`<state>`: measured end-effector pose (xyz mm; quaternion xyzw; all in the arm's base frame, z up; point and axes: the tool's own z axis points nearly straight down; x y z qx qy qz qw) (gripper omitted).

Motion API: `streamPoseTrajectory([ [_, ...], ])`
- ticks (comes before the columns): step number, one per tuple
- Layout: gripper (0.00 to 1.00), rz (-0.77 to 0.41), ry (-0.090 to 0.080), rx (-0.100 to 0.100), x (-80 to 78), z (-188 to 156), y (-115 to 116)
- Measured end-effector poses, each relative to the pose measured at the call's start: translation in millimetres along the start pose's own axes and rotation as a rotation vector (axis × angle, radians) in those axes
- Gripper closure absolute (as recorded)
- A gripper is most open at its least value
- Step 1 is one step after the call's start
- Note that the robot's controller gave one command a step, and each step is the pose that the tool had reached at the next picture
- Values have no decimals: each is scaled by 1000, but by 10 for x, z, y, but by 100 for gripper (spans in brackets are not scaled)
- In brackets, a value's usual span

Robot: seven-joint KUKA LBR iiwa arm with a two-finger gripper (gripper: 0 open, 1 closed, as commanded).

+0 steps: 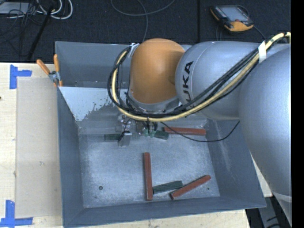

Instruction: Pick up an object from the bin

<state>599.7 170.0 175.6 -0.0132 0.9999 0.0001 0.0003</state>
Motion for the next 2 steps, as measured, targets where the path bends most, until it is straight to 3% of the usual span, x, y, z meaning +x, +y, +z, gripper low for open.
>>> streamPoseTrajectory([
  [1,100,1,0,0,0,0,-2],
  [2,100,2,3,0,5,-324,1],
])
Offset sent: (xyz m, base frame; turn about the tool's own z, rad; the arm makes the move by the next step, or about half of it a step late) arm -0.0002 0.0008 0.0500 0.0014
